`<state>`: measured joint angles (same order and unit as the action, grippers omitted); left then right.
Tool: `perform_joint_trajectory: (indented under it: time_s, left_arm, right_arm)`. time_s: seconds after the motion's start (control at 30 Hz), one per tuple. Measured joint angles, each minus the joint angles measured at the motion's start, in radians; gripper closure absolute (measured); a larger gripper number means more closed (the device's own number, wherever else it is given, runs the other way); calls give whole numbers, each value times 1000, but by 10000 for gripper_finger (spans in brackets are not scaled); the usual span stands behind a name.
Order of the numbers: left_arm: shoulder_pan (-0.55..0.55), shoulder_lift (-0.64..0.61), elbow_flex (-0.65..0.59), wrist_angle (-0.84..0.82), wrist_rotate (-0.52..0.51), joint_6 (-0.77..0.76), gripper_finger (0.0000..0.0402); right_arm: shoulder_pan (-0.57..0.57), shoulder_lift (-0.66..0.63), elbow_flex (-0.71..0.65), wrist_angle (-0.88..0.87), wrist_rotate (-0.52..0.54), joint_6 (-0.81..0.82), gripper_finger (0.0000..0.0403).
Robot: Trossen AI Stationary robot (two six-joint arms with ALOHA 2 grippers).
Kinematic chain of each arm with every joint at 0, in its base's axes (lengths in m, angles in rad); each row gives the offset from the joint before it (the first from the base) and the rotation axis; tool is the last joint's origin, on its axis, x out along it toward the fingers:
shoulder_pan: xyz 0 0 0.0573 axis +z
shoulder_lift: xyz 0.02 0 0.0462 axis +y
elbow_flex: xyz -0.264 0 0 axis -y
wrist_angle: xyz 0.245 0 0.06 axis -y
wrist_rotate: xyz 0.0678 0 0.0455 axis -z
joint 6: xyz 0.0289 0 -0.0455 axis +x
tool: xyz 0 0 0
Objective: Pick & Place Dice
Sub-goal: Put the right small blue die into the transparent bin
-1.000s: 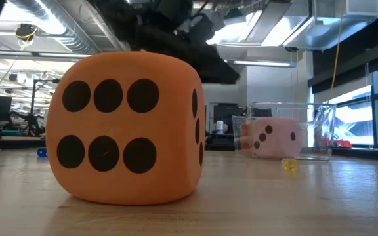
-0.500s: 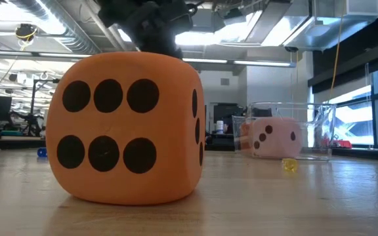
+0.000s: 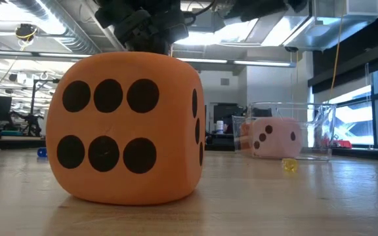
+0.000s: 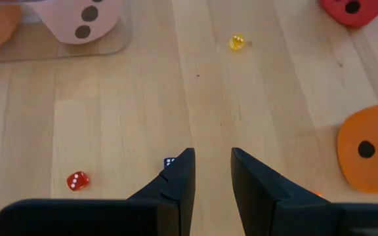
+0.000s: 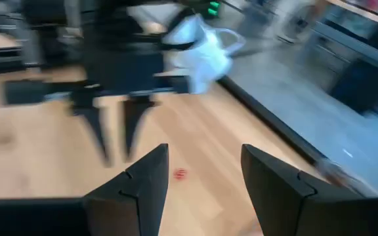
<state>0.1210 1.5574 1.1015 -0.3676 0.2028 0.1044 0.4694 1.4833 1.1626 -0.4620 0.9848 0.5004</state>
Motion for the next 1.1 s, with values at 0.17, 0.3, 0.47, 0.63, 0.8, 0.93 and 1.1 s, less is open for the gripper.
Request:
perform_joint_trajectory:
  time_s: [0.17,0.3,0.47,0.63,0.8,0.93,1.1]
  left_arm:
    - [14,0,0,-4,0,-42,313]
    - [25,0,0,-4,0,-56,309]
    - [26,0,0,-8,0,-64,310]
    - [27,2,0,-26,-3,-65,306]
    - [29,69,0,-14,-3,-83,284]
    - [30,153,0,-10,0,-76,262]
    - [52,214,-1,4,1,-79,244]
  right_arm:
    - [-6,-43,-114,381,-220,-251,213]
    - [-54,-76,-181,583,-511,-394,213]
    - [-116,-93,-224,615,-675,-412,213]
    - [-162,-93,-277,712,-810,-420,213]
    - [-196,-115,-326,762,-817,-431,213]
    - [-215,-151,-353,758,-817,-431,213]
    - [-219,-210,-386,755,-818,-425,213]
